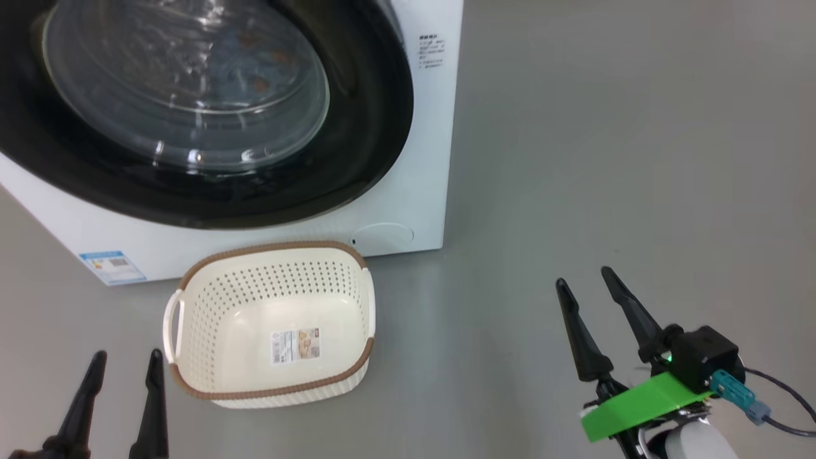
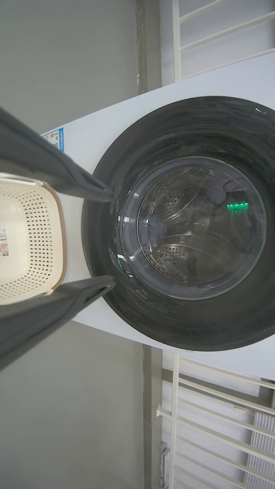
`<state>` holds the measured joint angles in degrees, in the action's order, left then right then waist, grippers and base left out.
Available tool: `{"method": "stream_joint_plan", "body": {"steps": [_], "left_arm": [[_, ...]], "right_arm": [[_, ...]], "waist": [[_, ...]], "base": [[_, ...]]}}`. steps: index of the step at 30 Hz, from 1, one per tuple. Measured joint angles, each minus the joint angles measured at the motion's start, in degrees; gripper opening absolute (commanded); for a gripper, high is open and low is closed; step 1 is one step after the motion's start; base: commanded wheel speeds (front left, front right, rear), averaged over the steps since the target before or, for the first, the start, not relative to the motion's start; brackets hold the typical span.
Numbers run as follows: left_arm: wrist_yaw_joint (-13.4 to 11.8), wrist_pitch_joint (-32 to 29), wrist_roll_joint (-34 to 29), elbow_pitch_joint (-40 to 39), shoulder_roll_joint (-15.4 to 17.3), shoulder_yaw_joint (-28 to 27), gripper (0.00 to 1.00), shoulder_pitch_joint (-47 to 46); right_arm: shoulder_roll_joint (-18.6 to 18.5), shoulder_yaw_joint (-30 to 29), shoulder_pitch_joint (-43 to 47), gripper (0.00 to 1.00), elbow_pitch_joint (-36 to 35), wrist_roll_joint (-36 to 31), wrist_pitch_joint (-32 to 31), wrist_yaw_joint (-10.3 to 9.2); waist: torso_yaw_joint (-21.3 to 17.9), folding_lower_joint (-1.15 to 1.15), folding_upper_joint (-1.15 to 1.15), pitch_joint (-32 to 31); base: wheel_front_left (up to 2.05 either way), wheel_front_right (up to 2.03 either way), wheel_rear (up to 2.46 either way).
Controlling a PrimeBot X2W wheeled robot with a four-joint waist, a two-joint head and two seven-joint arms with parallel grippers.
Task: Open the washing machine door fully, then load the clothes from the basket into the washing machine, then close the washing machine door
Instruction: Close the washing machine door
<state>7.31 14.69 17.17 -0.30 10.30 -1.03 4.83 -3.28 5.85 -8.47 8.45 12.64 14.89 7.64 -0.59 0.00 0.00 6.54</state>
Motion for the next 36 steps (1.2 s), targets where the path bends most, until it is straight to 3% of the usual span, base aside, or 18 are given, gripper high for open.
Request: {"method": "stream_joint_plan", "body": {"steps": [18, 36], "left_arm": [[0.00, 0.00, -3.50, -0.07, -3.01, -1.91, 1.00, 5.24], [0.00, 0.00, -4.00, -0.11, -3.10, -2.68, 1.00, 5.89]], "right_arm": [[0.38, -3.42, 8.61, 1.00, -1.86, -0.18, 0.00, 0.00], [0.46, -3.99, 8.77, 1.00, -1.90, -0.20, 0.00, 0.00]], "waist": [[-1.98, 0.00, 0.00, -5.70], [-0.98, 0.00, 0.00, -5.96]], "base": [[0.00, 0.00, 0.00], [0.00, 0.00, 0.00]]}}
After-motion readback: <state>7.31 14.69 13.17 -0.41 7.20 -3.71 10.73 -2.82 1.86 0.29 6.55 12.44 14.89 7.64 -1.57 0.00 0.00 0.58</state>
